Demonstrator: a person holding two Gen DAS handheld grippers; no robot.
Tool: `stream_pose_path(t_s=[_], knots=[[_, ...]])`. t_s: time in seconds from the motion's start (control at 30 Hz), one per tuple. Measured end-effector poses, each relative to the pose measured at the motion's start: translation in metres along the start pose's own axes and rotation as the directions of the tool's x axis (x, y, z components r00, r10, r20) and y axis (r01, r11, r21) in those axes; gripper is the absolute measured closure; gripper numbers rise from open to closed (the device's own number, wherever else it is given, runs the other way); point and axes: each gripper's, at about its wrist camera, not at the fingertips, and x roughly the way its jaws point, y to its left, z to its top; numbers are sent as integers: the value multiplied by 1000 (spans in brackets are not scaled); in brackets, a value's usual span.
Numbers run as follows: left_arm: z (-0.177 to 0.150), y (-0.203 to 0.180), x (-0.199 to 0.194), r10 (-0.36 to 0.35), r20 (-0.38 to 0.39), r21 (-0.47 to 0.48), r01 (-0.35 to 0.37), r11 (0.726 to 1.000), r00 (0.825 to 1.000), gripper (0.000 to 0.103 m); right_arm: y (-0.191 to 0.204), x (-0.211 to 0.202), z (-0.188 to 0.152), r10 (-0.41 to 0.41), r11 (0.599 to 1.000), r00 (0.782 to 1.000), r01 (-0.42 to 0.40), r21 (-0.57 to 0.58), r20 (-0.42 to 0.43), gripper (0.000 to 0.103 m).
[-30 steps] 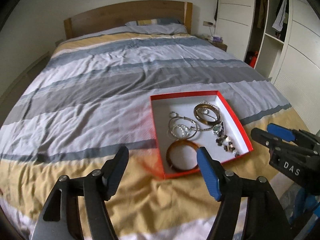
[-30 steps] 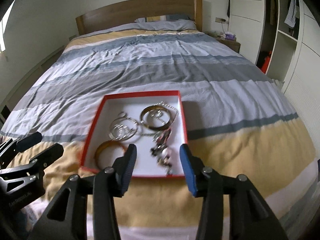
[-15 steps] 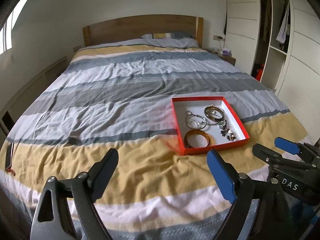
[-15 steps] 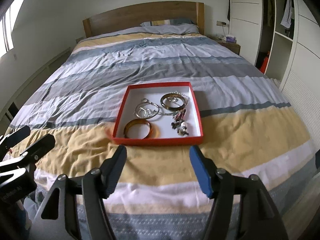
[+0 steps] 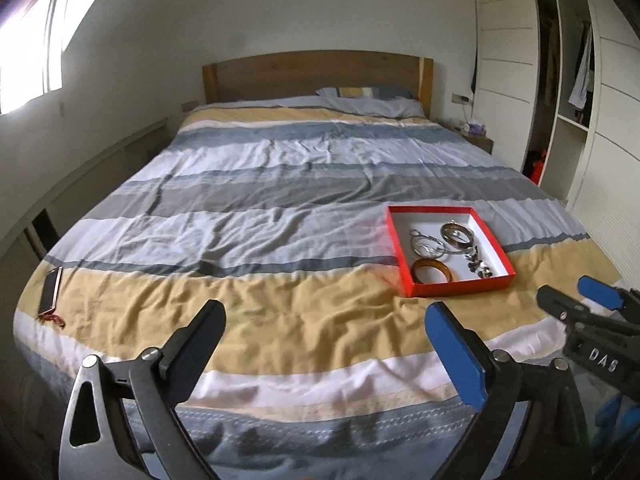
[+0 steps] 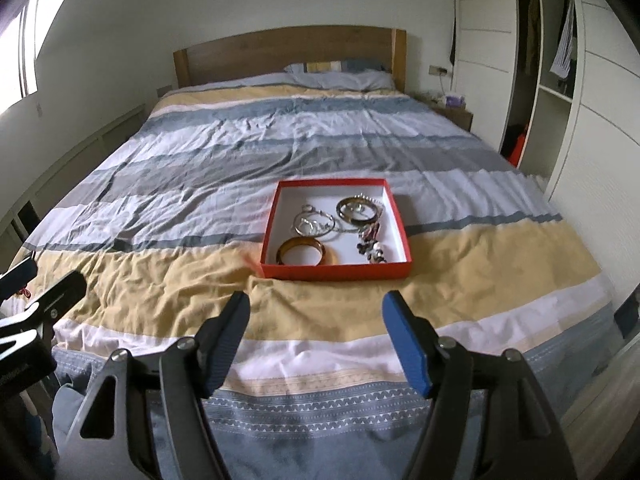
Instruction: Organize jewelry
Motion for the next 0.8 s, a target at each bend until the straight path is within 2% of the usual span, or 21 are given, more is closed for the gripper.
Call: stream_pose_path(t_s=[0.3, 0.8], knots=[[-11, 23, -26, 51, 33, -43, -50, 998, 998, 1, 18, -18, -10, 5, 1000, 1000, -5, -16, 18, 35], [-25, 35, -70, 81, 94, -75, -74, 994, 992, 1, 35, -59, -19, 23, 998, 996, -18, -57, 89, 35]])
